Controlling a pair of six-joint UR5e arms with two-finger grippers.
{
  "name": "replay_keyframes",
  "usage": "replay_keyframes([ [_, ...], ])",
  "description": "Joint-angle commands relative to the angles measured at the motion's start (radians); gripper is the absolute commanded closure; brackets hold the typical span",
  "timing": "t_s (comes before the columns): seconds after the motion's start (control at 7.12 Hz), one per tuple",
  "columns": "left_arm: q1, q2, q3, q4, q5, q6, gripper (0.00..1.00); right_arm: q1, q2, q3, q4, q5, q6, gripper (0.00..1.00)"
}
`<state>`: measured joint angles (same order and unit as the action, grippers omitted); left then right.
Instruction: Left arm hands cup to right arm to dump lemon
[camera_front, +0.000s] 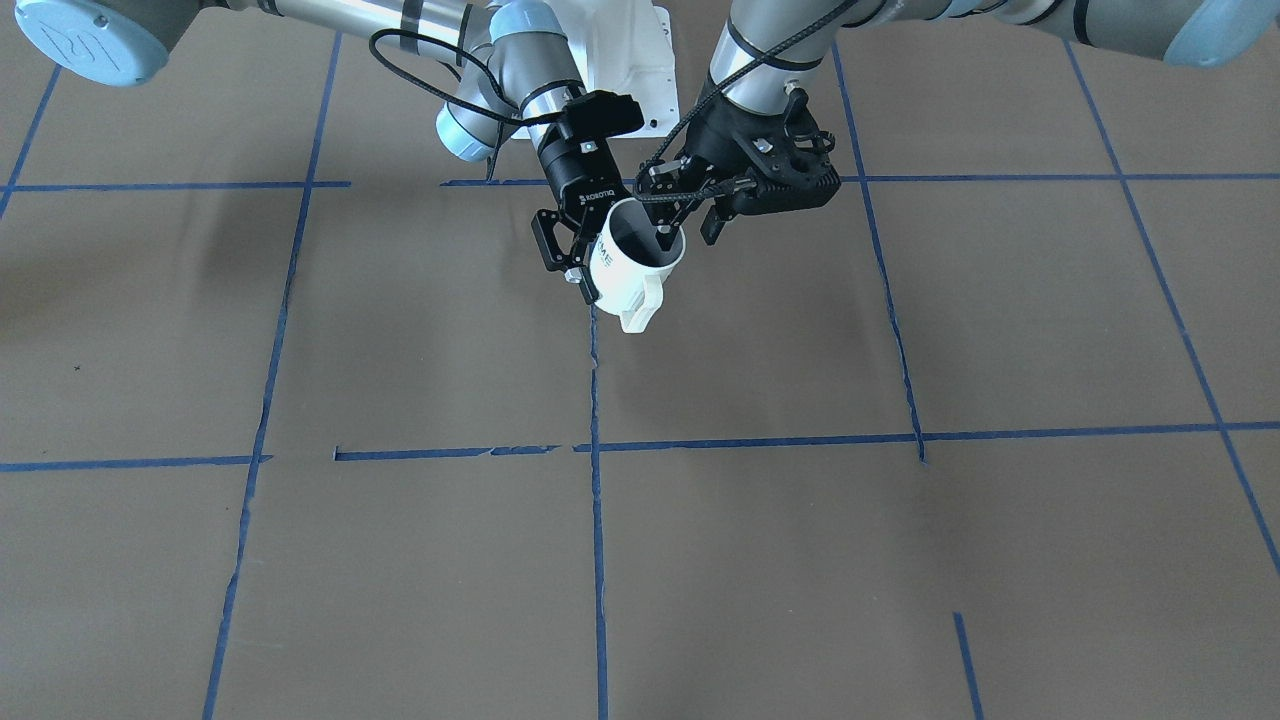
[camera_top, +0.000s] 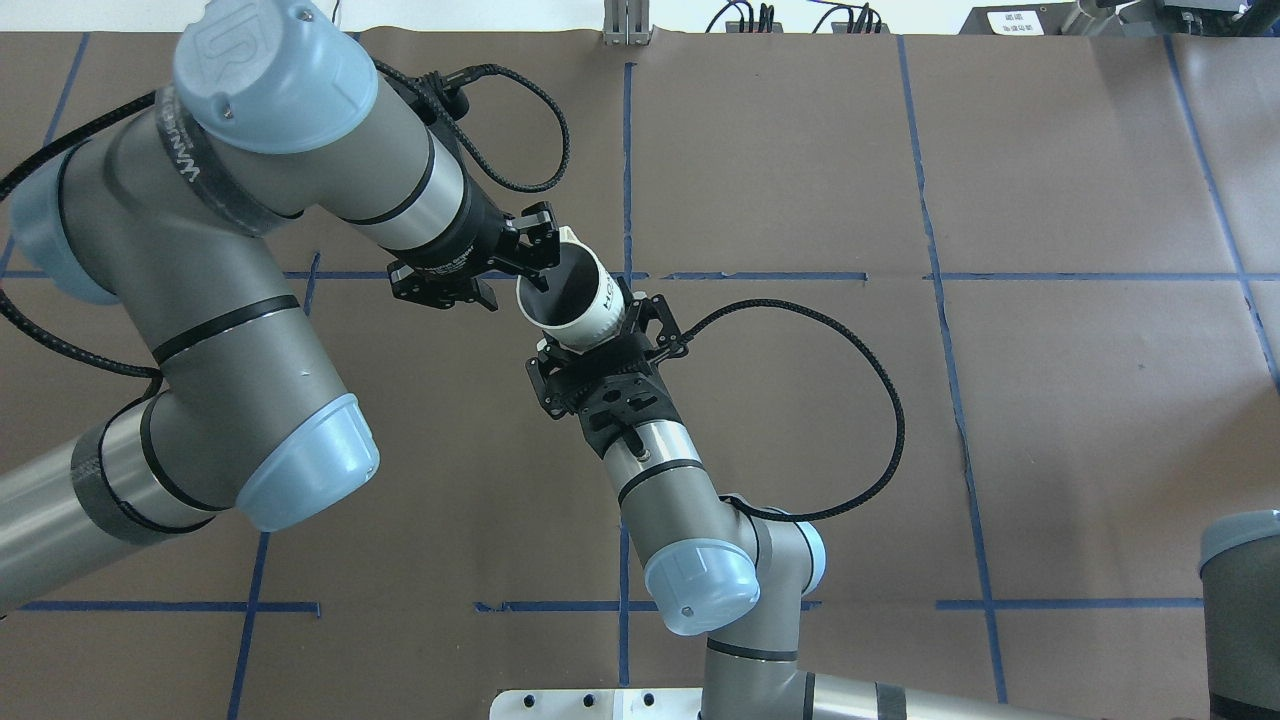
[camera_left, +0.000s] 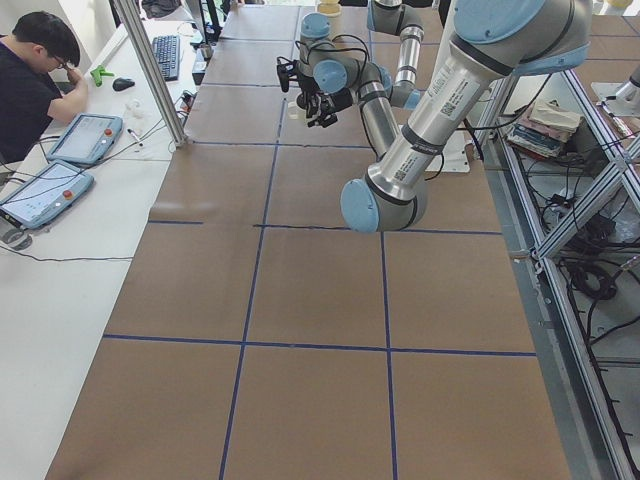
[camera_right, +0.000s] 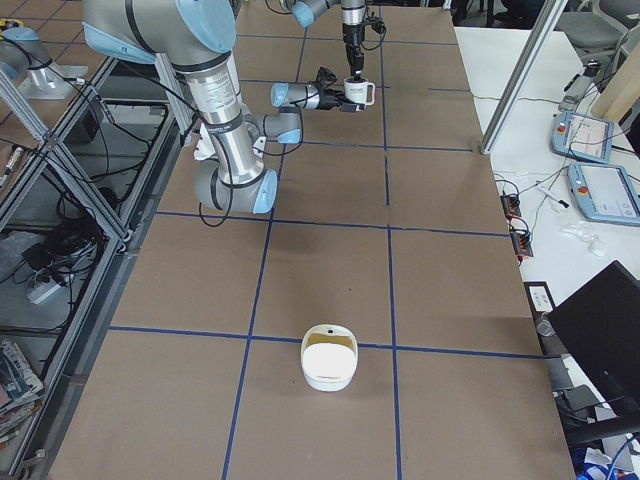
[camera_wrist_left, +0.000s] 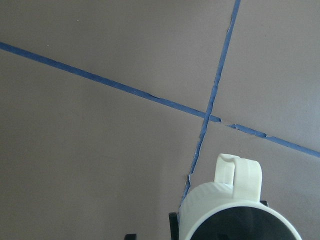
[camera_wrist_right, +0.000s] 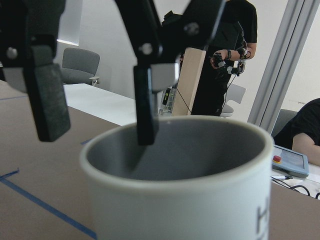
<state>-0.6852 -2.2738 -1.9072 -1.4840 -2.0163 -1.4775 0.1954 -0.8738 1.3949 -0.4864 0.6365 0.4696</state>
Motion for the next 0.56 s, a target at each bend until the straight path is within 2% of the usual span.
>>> replay_keyframes([
  [0.0, 0.012, 0.000, 0.003, -0.002, 0.002, 0.009, 0.93, -0.001, 0.001, 0.004, 0.000, 0.000, 0.000, 0.74],
  [0.14, 0.024, 0.002, 0.017, -0.045, 0.002, 0.011, 1.00, -0.001, 0.009, 0.004, 0.000, 0.002, 0.001, 0.55],
  [0.28, 0.024, 0.000, 0.049, -0.086, 0.004, 0.016, 1.00, -0.001, 0.012, 0.004, 0.003, 0.000, 0.001, 0.01],
  [0.42, 0.023, 0.004, 0.050, -0.090, 0.005, 0.017, 1.00, -0.001, 0.007, 0.004, 0.002, 0.002, 0.000, 0.00],
])
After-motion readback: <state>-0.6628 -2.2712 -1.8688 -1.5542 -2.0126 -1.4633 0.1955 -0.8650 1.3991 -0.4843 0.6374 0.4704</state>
